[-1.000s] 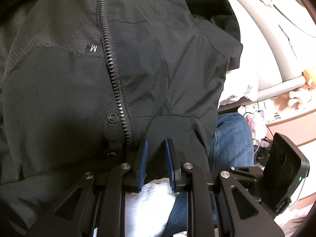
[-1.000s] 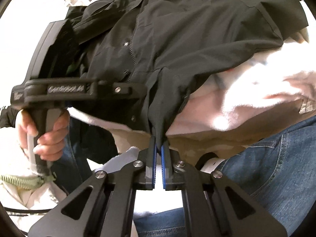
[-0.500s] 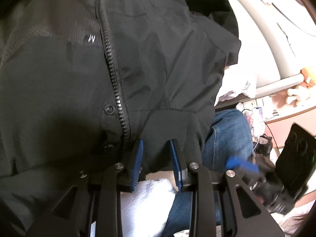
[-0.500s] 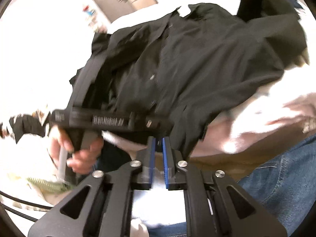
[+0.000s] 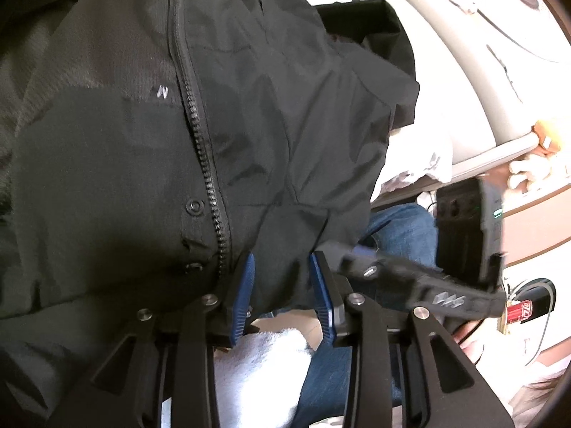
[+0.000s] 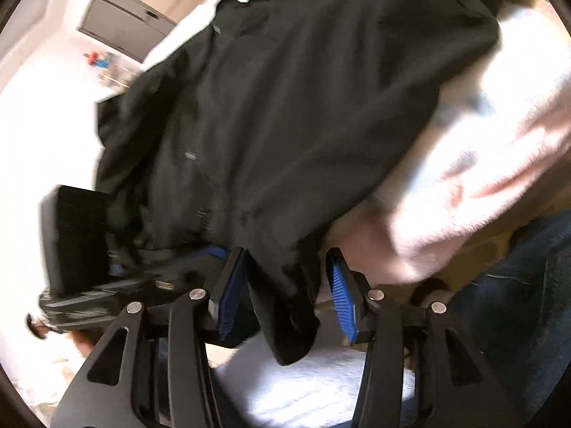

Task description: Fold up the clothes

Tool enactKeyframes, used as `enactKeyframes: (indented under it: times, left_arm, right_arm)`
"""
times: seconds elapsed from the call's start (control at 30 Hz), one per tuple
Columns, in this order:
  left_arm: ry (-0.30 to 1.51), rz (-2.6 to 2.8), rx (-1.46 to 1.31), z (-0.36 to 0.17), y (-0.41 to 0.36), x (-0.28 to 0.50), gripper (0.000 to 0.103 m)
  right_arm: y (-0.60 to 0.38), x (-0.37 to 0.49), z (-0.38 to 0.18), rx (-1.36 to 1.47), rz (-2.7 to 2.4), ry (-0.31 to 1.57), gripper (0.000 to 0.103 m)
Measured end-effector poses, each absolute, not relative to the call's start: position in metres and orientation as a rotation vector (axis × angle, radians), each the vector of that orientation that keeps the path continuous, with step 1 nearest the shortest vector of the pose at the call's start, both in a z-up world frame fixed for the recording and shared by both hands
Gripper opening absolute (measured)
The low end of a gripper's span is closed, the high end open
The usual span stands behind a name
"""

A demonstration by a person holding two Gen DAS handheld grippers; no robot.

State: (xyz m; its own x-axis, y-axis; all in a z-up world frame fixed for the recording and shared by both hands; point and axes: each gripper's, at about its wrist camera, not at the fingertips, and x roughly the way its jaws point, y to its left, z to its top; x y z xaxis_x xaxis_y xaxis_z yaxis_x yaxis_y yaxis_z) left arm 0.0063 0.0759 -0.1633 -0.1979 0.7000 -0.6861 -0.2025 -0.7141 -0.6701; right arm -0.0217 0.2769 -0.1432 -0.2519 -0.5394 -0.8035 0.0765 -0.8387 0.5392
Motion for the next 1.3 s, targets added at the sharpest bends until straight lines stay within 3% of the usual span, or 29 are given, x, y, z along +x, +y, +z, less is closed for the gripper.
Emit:
enactKeyframes:
  times: [0.07, 0.23, 0.4, 0.47, 0.57, 0.8, 0.9, 1.03, 1.1, 1.2, 1.3]
  left_arm:
    - [-0.608, 1.975, -1.467, -0.163, 0.072, 0.006, 0.034]
    - [-0.582, 2.081, -1.458, -0.153, 0.062, 0.008, 0.038]
    - [-0.595, 2.058, -1.456, -0.158, 0.061, 0.006, 0.042]
    - [-0.575, 2.059, -1.457, -0.158, 0.063, 0.006, 0.041]
    - [-0.542, 2.080, -1.448, -0.154, 0.065, 0.008, 0.040]
    - [-0.494, 2.143, -1.350, -0.128, 0.069, 0.000, 0.040]
    - [-0.425, 2.142, -1.329, -0.121, 0.084, -0.012, 0.040]
    - [-0.306, 2.178, -1.499, -0.145, 0.097, -0.033, 0.043]
    - [-0.280, 2.200, -1.566, -0.149, 0.093, -0.033, 0.039]
    - [-0.169, 2.343, -1.490, -0.114, 0.079, -0.022, 0.040]
    - [-0.224, 2.338, -1.421, -0.089, 0.064, -0.035, 0.043]
  right_arm:
    - [0.273, -0.019, -0.152, 1.683, -2.141, -0.493, 0.025]
    - [0.269, -0.007, -0.138, 1.687, -2.285, -0.320, 0.020]
    - [0.270, -0.001, -0.123, 1.582, -2.258, -0.404, 0.020]
    - [0.272, 0.001, -0.117, 1.536, -2.231, -0.464, 0.030]
    - [0.276, 0.002, -0.107, 1.483, -2.208, -0.531, 0.032]
    - [0.296, -0.029, -0.072, 1.390, -2.355, -0.508, 0.033]
    - [0.280, -0.053, -0.073, 1.382, -2.383, -0.392, 0.033]
    - [0.265, -0.066, -0.100, 1.539, -2.334, -0.279, 0.033]
    - [0.274, -0.068, -0.115, 1.657, -2.326, -0.261, 0.027]
    - [0.287, -0.062, -0.105, 1.687, -2.363, -0.241, 0.030]
    - [0.299, -0.068, -0.072, 1.576, -2.411, -0.234, 0.034]
